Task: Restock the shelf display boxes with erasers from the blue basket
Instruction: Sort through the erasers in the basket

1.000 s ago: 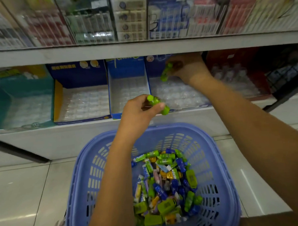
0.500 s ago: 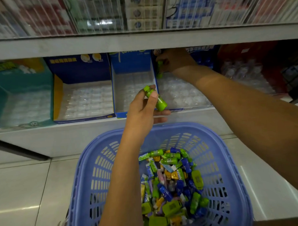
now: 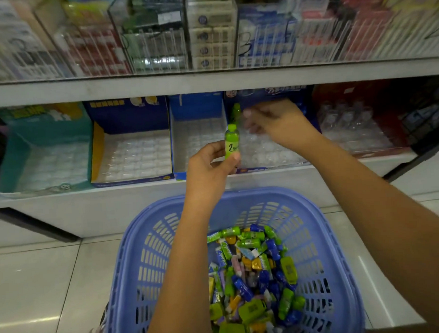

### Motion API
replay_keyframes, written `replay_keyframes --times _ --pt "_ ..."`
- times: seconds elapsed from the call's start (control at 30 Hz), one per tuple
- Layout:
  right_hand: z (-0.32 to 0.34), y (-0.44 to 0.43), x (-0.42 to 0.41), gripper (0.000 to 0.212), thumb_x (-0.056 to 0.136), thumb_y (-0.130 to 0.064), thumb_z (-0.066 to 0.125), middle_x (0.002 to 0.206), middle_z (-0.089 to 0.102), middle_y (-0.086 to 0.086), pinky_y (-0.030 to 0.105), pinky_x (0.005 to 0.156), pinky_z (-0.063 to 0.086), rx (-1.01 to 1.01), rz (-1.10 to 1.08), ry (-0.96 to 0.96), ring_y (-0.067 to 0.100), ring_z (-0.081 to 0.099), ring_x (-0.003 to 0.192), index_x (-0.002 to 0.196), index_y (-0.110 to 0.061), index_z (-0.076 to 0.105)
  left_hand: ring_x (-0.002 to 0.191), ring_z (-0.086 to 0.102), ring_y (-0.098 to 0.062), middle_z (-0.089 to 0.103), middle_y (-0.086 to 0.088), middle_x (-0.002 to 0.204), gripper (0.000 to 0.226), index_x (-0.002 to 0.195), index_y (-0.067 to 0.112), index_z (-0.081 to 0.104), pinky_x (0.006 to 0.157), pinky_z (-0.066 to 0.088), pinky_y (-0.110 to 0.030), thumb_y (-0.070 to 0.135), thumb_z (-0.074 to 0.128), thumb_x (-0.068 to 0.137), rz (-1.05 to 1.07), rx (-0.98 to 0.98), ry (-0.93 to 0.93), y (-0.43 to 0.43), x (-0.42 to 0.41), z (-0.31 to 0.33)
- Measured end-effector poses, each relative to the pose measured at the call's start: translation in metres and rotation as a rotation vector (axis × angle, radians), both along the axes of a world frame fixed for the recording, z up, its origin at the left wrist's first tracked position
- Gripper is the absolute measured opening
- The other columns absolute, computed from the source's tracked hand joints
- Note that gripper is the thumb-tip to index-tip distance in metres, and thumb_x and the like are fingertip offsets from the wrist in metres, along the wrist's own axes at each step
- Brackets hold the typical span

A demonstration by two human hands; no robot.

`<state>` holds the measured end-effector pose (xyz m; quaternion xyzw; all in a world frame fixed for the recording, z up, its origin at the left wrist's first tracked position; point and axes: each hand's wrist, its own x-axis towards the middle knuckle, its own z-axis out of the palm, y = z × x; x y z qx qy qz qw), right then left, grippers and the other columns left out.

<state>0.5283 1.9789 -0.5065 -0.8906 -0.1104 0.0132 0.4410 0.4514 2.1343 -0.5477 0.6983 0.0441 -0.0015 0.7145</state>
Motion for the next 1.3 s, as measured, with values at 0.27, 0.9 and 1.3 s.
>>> replay_keyframes --times 0.27,0.9,1.3 --pt "0.007 -0.017 -0.032 0.019 0.081 -0.013 0.071 0.083 0.071 -0.003 0.02 0.072 0.058 0.281 0.066 0.104 0.005 0.068 0.073 0.098 -0.021 0.067 0.08 0.067 -0.015 0.067 0.008 0.09 0.023 0.109 0.025 0.062 0.068 0.056 -0.023 0.009 0.058 0.093 -0.077 0.13 -0.161 -0.022 0.002 0.007" --pt "-0.03 -0.011 0.066 0.016 0.083 -0.003 0.057 0.096 0.07 0.018 0.038 0.084 0.048 -0.275 -0.069 -0.18 0.029 0.064 0.093 0.093 0.004 0.068 0.126 0.042 -0.021 0.057 -0.008 0.131 0.04 0.132 0.008 0.052 0.098 0.033 -0.022 0.023 0.052 0.095 -0.298 0.985 -0.327 -0.05 0.009 -0.028" --pt "-0.032 -0.003 0.077 0.025 0.091 -0.01 0.053 0.118 0.063 0.012 0.025 0.087 0.045 -0.453 -0.052 -0.03 0.026 0.058 0.112 0.113 -0.005 0.064 0.128 0.042 -0.022 0.055 -0.007 0.135 0.041 0.134 0.01 0.051 0.1 0.033 -0.024 0.024 0.051 0.096 -0.294 0.982 -0.344 -0.05 0.013 -0.035"
